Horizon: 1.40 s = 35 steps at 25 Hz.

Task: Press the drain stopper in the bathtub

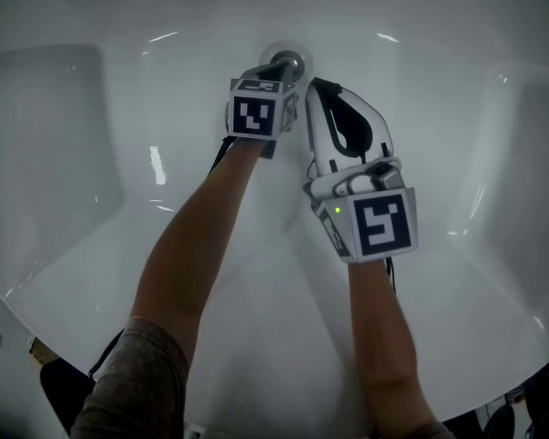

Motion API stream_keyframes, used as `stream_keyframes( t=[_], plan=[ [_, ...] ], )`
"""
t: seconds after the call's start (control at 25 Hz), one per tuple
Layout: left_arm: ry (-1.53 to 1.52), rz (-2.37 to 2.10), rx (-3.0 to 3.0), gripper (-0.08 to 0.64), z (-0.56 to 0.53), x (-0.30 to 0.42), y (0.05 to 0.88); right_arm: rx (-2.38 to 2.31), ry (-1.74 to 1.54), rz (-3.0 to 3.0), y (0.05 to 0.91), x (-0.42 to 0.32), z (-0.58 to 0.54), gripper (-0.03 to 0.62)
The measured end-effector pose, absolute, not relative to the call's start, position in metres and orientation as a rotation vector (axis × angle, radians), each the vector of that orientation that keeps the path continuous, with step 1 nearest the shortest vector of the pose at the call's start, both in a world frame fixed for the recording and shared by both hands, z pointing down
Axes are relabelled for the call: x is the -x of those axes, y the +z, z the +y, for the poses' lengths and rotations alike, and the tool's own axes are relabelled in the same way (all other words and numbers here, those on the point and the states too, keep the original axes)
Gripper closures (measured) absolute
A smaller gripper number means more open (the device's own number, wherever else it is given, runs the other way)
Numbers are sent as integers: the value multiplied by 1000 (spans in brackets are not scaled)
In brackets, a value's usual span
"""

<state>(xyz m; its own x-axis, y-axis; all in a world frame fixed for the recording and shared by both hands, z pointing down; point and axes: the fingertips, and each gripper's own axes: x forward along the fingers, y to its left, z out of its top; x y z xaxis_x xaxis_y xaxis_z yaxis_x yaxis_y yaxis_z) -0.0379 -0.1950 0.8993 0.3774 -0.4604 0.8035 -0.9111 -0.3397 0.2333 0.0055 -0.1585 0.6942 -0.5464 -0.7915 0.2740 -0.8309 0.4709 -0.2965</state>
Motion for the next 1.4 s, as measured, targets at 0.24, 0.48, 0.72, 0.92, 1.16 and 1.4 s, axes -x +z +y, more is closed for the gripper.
stream_keyframes(
  t=[0.24,0.48,0.72,0.92,1.16,1.4],
  plan=[
    [889,-1150,-1894,554,-195,39,906,-1438,624,-2598,699,-4,-159,592],
    [937,-1150,-1860,554,-191,41,907,-1450,606,-2587,698,-6,-159,592],
    [968,-1137,-1821,555,-195,47,909,-1457,635,-2573,703,-7,-158,592],
    [927,-1159,-1832,555,-196,49,902,-1461,632,-2559,704,-9,-159,592],
    [914,-1129,-1834,555,-192,47,892,-1435,604,-2535,701,-8,-157,592],
    [914,-1134,-1812,555,-177,40,866,-1467,611,-2510,683,-19,-157,592]
  ],
)
